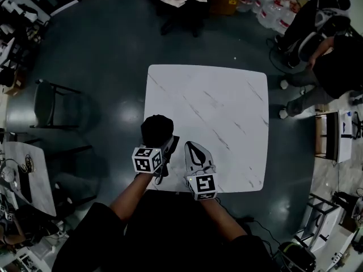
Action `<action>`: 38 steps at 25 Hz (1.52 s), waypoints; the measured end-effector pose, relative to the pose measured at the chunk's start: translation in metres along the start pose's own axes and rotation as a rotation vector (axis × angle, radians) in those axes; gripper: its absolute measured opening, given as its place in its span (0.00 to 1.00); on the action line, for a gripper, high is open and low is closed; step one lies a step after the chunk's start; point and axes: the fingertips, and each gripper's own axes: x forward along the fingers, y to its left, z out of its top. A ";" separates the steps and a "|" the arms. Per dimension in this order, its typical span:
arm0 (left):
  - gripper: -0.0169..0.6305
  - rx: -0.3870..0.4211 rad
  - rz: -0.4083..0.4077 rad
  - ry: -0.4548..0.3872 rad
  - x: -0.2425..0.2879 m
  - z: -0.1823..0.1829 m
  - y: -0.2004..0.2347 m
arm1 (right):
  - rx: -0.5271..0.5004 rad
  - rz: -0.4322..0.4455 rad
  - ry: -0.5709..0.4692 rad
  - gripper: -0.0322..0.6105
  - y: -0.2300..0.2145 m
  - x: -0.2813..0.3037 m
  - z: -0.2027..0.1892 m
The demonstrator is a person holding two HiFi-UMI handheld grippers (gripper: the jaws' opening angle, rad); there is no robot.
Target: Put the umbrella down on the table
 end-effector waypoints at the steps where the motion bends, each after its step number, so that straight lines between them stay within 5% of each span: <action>1: 0.59 -0.003 0.012 0.015 0.007 -0.004 0.003 | 0.005 0.005 0.011 0.08 -0.005 0.004 -0.004; 7: 0.59 0.020 0.037 0.142 0.056 -0.034 0.019 | 0.014 0.045 0.072 0.08 -0.030 0.018 -0.021; 16: 0.59 -0.071 0.108 0.245 0.094 -0.055 0.043 | 0.033 0.091 0.114 0.08 -0.051 0.027 -0.033; 20: 0.59 -0.111 0.147 0.284 0.103 -0.065 0.054 | 0.030 0.048 0.113 0.08 -0.064 0.024 -0.035; 26: 0.59 -0.100 0.149 0.294 0.108 -0.069 0.056 | 0.047 -0.051 0.104 0.07 -0.087 0.016 -0.034; 33: 0.59 -0.105 0.126 0.281 0.100 -0.066 0.046 | 0.033 -0.068 0.097 0.08 -0.084 0.010 -0.023; 38: 0.59 -0.051 0.108 0.199 0.073 -0.045 0.039 | 0.028 -0.049 0.085 0.07 -0.059 0.004 -0.012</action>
